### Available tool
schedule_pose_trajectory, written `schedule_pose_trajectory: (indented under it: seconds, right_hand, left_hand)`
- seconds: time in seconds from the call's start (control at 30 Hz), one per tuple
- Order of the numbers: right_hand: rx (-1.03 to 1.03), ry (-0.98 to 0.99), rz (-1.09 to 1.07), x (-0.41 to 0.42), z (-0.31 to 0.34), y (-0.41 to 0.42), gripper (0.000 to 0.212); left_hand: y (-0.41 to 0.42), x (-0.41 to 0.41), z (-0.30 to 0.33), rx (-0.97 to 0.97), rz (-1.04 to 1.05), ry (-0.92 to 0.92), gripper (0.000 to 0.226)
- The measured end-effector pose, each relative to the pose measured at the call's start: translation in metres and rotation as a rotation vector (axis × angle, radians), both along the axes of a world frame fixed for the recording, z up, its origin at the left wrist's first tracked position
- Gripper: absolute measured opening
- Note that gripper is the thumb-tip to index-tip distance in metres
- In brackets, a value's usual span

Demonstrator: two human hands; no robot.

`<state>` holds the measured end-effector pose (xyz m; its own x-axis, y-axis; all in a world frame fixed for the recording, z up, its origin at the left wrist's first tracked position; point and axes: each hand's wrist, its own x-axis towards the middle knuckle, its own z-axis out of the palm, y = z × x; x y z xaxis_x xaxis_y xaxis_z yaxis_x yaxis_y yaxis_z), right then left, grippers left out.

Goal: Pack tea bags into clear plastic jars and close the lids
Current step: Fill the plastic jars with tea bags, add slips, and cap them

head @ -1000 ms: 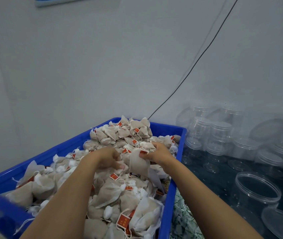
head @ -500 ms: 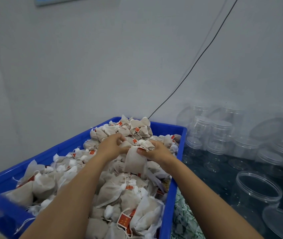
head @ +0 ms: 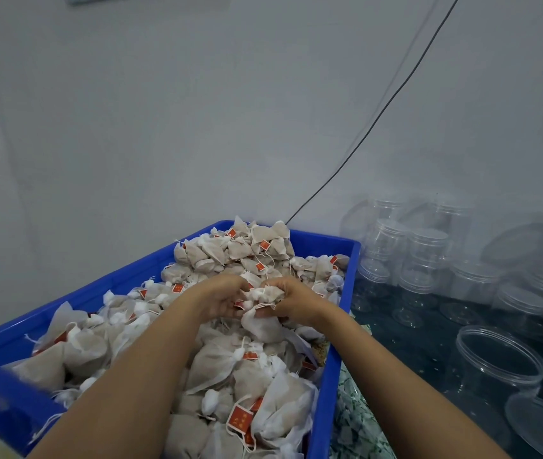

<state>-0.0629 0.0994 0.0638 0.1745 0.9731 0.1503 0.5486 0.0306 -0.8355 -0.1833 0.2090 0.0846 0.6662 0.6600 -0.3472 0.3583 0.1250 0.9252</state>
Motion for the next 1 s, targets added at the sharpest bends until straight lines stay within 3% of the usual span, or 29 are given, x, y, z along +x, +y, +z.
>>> schedule_pose_trajectory:
  seconds: [0.1, 0.2, 0.27, 0.3, 0.43, 0.6, 0.8, 1.0]
  right_hand:
    - [0.064, 0.031, -0.100, 0.001, 0.000, -0.002, 0.016]
    - [0.136, 0.074, -0.248, 0.005, 0.000, -0.002, 0.020]
    - [0.145, 0.133, -0.331, 0.008, 0.001, -0.001, 0.015]
    - [0.142, 0.161, -0.367, 0.009, 0.001, 0.000, 0.016]
    - [0.112, 0.227, -0.450, 0.011, 0.001, 0.002, 0.031]
    - [0.074, 0.263, -0.492, 0.012, -0.001, 0.002, 0.048]
    - [0.066, 0.227, -0.455, 0.009, 0.003, -0.003, 0.026]
    - [0.099, 0.179, -0.328, 0.002, 0.008, -0.006, 0.014]
  left_hand:
    - [0.002, 0.000, 0.006, 0.036, 0.045, -0.024, 0.024]
    - [0.010, 0.002, 0.002, 0.468, 0.121, 0.064, 0.025]
    - [0.016, -0.001, -0.008, 0.834, 0.054, 0.238, 0.028]
    - [0.017, -0.004, -0.012, 0.926, -0.019, 0.354, 0.030]
    - [0.018, -0.009, -0.020, 0.969, -0.249, 0.763, 0.048]
    - [0.024, -0.007, -0.026, 1.041, -0.186, 0.931, 0.053]
    - [0.025, -0.003, -0.031, 1.157, -0.061, 0.959, 0.041]
    - [0.032, -0.012, -0.022, 1.160, -0.015, 0.633, 0.024]
